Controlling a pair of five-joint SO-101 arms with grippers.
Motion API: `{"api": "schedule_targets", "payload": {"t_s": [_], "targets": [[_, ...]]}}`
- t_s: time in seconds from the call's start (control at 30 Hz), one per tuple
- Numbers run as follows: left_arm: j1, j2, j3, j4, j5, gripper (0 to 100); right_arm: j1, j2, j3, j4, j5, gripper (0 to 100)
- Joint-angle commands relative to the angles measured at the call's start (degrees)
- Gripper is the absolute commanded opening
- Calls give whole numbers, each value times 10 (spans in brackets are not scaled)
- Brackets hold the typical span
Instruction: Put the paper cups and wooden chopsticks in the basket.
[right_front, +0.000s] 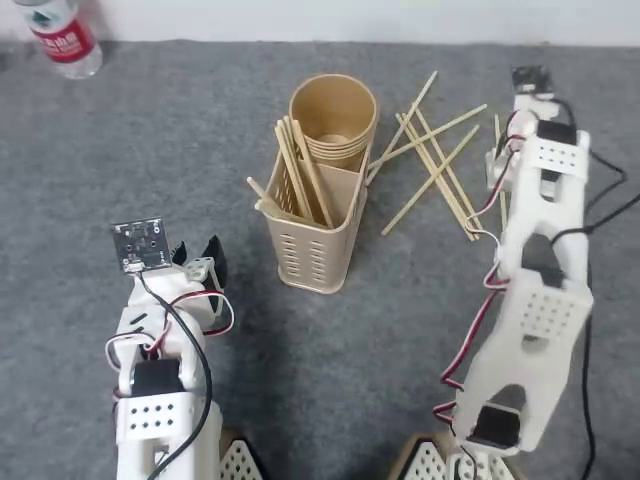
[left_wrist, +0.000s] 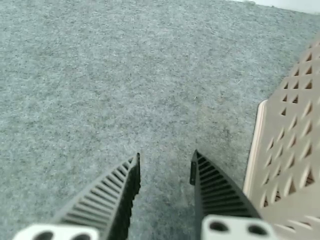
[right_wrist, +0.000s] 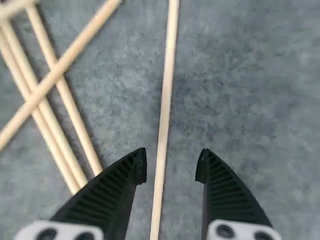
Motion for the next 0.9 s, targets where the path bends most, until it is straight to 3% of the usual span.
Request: {"api": "schedule_targets", "payload": {"t_s": [0.0,0.2,0.33,0.4,0.57,0.77,0.87], "targets": [[3,-6,-7,-12,-5,173,3,44,-100,28,11,165],[3,-6,-7,-12,-5,173,6,145,-201,48,15,161],[3,-6,-7,-12,-5,173,12,204,-252,49,43,6],[3,-6,-7,-12,-5,173,11,223,-277,62,68,25],[3,-6,-7,-12,-5,173,15,227,-375,145,80,6],[3,-6,-7,-12,-5,173,15,190,-632,304,79,6],[3,-6,-7,-12,-5,173,3,116,-624,328,79,6]]}}
